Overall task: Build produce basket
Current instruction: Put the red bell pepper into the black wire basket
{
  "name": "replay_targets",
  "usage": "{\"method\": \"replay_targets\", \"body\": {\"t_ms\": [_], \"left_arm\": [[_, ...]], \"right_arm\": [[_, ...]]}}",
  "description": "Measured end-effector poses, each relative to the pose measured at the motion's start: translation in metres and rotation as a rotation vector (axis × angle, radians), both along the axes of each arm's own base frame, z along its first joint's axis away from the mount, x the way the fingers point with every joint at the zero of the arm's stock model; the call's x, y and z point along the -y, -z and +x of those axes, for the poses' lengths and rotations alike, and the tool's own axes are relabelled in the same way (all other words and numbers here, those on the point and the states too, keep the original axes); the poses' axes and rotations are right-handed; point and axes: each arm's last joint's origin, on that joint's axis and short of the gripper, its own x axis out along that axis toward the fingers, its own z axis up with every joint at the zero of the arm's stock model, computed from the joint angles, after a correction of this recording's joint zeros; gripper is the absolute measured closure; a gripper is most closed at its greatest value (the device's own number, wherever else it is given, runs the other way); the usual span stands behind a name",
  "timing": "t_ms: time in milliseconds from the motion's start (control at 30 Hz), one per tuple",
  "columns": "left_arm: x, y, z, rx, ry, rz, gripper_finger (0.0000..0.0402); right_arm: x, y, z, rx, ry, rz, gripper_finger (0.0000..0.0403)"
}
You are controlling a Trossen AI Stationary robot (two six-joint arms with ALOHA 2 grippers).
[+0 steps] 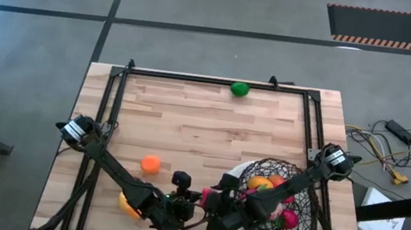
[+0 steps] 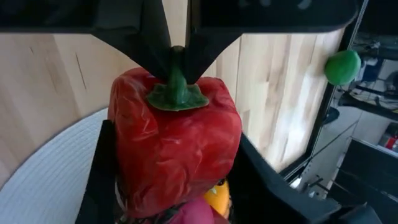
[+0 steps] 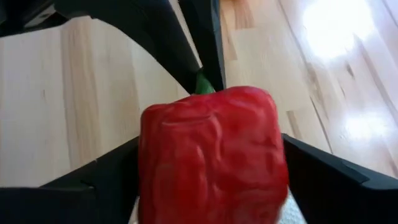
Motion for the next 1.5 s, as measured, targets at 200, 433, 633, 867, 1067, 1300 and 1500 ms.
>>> {"method": "replay_targets", "body": {"t_ms": [200, 433, 633, 867, 1067, 1300, 1500], "left_arm": [[0.000, 0.000, 0.000, 0.014, -0.011, -0.035, 0.0353], [-0.002, -0.005, -0.004, 0.030, -0.038, -0.099, 0.0228], [-0.007, 0.004, -0.011, 0.013, -0.121, -0.140, 0.0178], [-0.012, 0.024, -0.018, 0.037, -0.179, -0.204, 0.0176], [-0.015, 0.038, -0.020, 0.091, -0.177, -0.251, 0.0176], [-0.016, 0.038, -0.020, 0.098, -0.174, -0.253, 0.0176], [-0.016, 0.038, -0.020, 0.100, -0.174, -0.255, 0.0176]], "right_arm": [[-0.008, 0.001, -0.006, 0.035, 0.017, -0.047, 0.0158], [-0.053, -0.004, -0.042, 0.161, 0.033, -0.066, 0.0158], [-0.100, -0.021, -0.110, 0.366, 0.056, -0.053, 0.0158], [-0.117, -0.026, -0.211, 0.538, 0.107, -0.015, 0.0158], [-0.097, 0.004, -0.251, 0.565, 0.306, 0.063, 0.0158], [-0.081, 0.037, -0.251, 0.564, 0.398, 0.109, 0.0154], [-0.079, 0.043, -0.248, 0.494, 0.462, 0.126, 0.0123]]}}
